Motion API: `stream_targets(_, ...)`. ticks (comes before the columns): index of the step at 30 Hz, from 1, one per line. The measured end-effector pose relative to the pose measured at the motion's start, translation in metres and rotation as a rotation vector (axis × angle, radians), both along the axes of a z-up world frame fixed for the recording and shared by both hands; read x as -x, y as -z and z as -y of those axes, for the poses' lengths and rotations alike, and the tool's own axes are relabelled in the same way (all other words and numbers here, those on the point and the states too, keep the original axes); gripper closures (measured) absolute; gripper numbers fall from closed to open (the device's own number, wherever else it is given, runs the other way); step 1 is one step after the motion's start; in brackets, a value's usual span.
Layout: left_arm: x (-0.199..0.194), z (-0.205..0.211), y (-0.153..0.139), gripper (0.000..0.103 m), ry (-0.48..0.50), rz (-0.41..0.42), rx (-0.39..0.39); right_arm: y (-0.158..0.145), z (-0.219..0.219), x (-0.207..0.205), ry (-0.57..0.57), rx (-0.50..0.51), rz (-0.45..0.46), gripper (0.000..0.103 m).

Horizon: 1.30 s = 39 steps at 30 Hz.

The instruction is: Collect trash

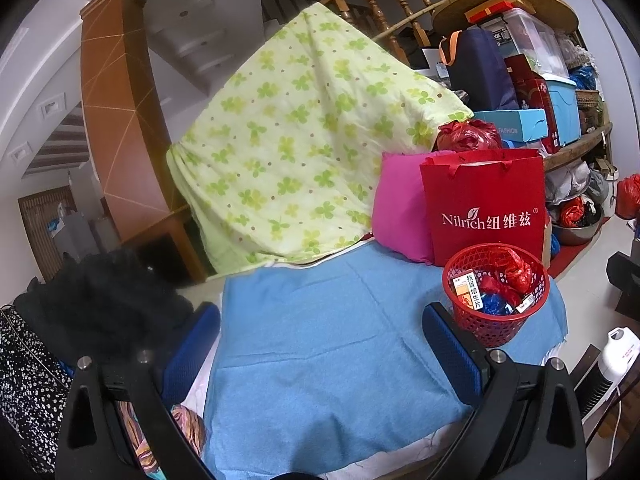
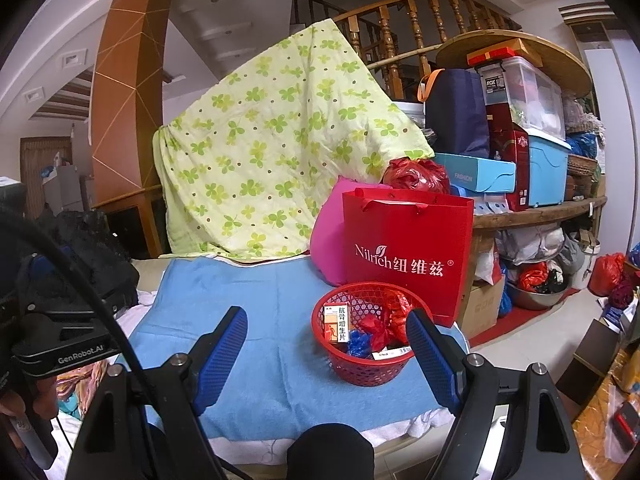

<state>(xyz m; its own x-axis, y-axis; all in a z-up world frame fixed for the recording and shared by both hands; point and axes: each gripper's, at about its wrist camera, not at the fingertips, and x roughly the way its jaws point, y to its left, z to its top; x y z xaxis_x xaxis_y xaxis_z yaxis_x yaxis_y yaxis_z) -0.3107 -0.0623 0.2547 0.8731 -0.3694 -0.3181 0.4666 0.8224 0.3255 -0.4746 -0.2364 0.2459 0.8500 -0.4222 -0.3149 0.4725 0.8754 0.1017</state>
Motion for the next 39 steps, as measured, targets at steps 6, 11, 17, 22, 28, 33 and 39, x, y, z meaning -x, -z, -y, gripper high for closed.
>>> stream_targets(6,-0.002,-0.002,0.002,0.002,-0.003,-0.006,0.005,0.001,-0.001,-0.002,-0.005,0.007,-0.005,0.019)
stream_targets(11,-0.006,-0.006,0.006,0.002,-0.005,-0.015,0.010,0.003,-0.002,-0.008,-0.014,0.016,-0.016,0.019)
stream_targets(17,-0.009,-0.007,0.007,0.002,-0.008,-0.018,0.013,0.002,-0.006,-0.013,-0.020,0.026,-0.026,0.019)
stream_targets(22,-0.008,-0.007,0.007,0.002,-0.007,-0.018,0.013,0.002,-0.007,-0.015,-0.019,0.028,-0.028,0.019)
stream_targets(28,-0.008,-0.007,0.008,0.002,-0.009,-0.020,0.013,0.002,-0.007,-0.015,-0.021,0.026,-0.026,0.019)
stream_targets(33,-0.008,-0.008,0.012,0.002,-0.007,-0.021,0.007,0.002,-0.007,-0.015,-0.020,0.027,-0.027,0.019)
stream_targets(39,-0.007,-0.006,0.016,0.002,-0.005,-0.024,0.004,0.002,-0.007,-0.016,-0.019,0.027,-0.027,0.019)
